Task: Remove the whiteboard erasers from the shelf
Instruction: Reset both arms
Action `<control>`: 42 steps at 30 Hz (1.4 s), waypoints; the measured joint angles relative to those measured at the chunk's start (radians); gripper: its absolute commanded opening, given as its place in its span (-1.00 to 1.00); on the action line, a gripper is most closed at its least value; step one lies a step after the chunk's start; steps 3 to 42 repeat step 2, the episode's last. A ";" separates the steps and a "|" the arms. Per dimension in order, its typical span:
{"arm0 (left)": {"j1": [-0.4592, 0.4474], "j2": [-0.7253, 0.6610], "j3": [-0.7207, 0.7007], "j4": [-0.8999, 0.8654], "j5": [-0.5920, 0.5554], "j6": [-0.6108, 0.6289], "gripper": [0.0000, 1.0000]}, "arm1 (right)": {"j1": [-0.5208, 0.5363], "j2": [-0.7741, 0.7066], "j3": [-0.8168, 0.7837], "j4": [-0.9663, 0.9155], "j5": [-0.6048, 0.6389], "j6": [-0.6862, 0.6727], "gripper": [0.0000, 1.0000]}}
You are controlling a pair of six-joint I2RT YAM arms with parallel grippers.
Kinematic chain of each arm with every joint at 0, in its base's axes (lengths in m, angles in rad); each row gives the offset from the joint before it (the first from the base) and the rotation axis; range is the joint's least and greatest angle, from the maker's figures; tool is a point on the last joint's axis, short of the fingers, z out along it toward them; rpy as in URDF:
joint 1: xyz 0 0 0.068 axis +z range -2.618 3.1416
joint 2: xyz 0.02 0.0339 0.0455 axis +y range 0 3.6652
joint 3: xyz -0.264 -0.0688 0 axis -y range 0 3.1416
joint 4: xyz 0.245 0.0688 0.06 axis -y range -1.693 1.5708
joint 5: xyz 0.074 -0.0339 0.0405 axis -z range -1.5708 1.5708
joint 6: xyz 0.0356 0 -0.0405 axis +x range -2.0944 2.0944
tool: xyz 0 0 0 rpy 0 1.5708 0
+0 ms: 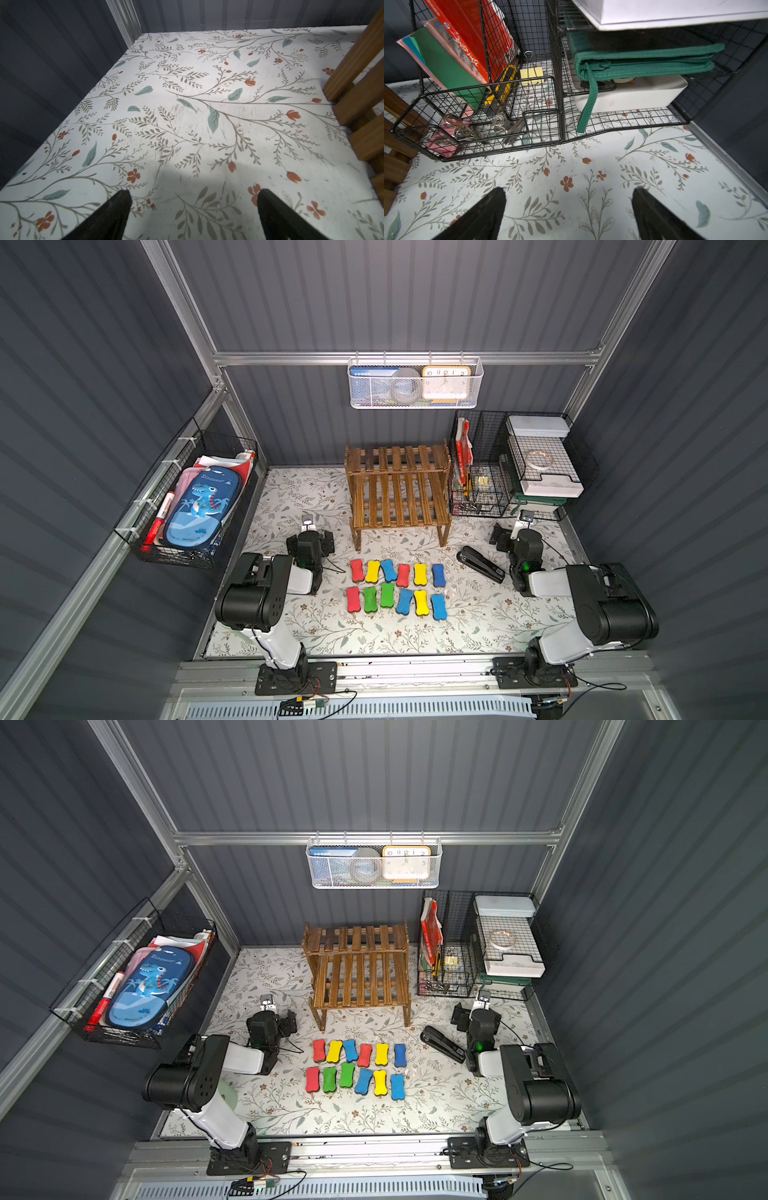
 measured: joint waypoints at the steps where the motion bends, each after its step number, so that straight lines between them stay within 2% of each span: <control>1: 0.000 0.000 0.000 0.000 0.000 0.000 0.99 | 0.000 0.000 0.000 0.003 0.000 0.000 0.98; 42: 0.000 0.000 0.000 0.000 0.000 0.000 0.99 | 0.000 0.000 0.000 0.005 0.000 0.000 0.98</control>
